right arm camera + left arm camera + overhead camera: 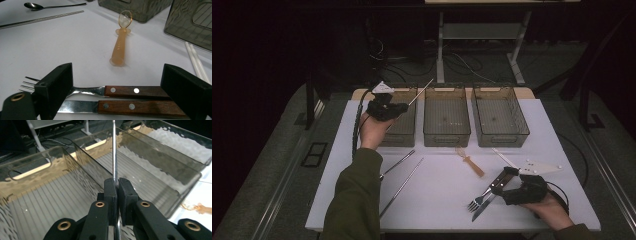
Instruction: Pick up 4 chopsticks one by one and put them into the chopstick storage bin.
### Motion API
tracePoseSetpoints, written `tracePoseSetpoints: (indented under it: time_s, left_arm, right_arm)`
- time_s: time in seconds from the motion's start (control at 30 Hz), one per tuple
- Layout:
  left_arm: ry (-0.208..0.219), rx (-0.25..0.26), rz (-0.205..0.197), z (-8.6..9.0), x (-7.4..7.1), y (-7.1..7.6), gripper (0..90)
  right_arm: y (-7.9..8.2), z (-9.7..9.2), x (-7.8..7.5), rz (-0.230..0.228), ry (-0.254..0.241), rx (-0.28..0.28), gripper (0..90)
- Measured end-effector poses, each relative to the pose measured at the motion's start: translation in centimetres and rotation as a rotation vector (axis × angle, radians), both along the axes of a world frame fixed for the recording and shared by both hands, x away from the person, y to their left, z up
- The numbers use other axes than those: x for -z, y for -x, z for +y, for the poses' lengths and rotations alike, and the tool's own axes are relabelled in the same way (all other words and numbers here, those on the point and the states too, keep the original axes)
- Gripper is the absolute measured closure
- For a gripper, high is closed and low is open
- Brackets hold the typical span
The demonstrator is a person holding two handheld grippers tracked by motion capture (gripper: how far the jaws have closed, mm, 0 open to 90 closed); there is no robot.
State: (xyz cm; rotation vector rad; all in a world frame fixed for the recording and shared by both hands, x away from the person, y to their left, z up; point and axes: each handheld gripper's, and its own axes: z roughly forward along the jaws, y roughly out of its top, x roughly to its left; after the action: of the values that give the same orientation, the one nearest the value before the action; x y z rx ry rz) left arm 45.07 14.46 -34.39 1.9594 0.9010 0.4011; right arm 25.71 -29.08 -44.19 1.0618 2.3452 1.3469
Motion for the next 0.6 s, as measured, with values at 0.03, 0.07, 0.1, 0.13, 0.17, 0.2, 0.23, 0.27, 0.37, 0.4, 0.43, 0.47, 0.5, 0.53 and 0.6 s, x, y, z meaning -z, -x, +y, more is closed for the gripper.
tracePoseSetpoints:
  time_s: [0.03, 0.07, 0.1, 0.13, 0.17, 0.2, 0.23, 0.27, 0.37, 0.4, 0.43, 0.47, 0.5, 0.53, 0.6]
  left_arm:
    - [0.007, -0.003, -0.002, 0.2, 0.0, -0.3, 84.8]
    - [0.007, -0.008, -0.004, 0.3, 0.1, -0.6, 84.8]
    - [0.005, -0.014, -0.004, 0.4, 0.1, -0.8, 84.8]
    - [-0.006, -0.019, -0.006, 0.5, 0.2, -1.0, 84.8]
    - [-0.018, -0.026, -0.006, 0.6, 0.2, -1.2, 84.8]
    - [-0.021, -0.031, -0.008, 0.8, 0.2, -1.4, 84.8]
    - [-0.021, -0.036, -0.009, 1.0, 0.2, -1.6, 84.8]
    - [-0.016, -0.042, -0.010, 1.2, 0.3, -1.8, 84.8]
    - [-0.032, -0.063, 0.005, 1.6, 0.7, -2.4, 84.8]
    - [-0.036, -0.071, 0.010, 1.7, 0.9, -2.5, 84.8]
    - [-0.037, -0.077, 0.019, 1.8, 1.0, -2.7, 84.8]
    - [-0.041, -0.083, 0.027, 2.0, 1.3, -2.8, 84.8]
    - [-0.049, -0.088, 0.037, 2.1, 1.5, -3.0, 84.8]
    - [-0.051, -0.097, 0.048, 2.2, 1.7, -3.1, 84.8]
    - [-0.053, -0.117, 0.071, 2.6, 2.1, -3.3, 84.8]
  right_arm:
    - [0.0, 0.0, 0.0, 0.001, 0.000, 0.000, 10.7]
    - [0.0, 0.0, 0.0, 0.001, -0.001, 0.000, 10.7]
    - [0.0, 0.0, 0.0, 0.002, -0.001, 0.000, 10.7]
    - [0.0, 0.0, 0.0, 0.002, -0.002, 0.000, 10.7]
    - [0.0, 0.0, 0.0, 0.003, -0.003, 0.001, 10.7]
    - [0.0, 0.0, 0.0, 0.004, -0.003, 0.002, 10.7]
    - [0.0, 0.0, 0.0, 0.005, -0.002, 0.002, 10.7]
    - [0.0, 0.0, 0.0, 0.007, -0.003, 0.003, 10.7]
    - [0.0, -0.1, 0.0, 0.004, -0.007, 0.004, 10.7]
    - [0.0, -0.1, 0.0, 0.003, -0.009, 0.003, 10.7]
    - [0.0, -0.1, 0.0, 0.004, -0.010, 0.004, 10.7]
    - [0.0, -0.1, 0.0, 0.005, -0.010, 0.005, 10.7]
    - [-0.1, -0.2, 0.0, 0.006, -0.010, 0.005, 10.7]
    - [-0.1, -0.2, 0.0, 0.006, -0.011, 0.005, 10.7]
    - [-0.1, -0.2, 0.0, 0.005, -0.013, 0.006, 10.7]
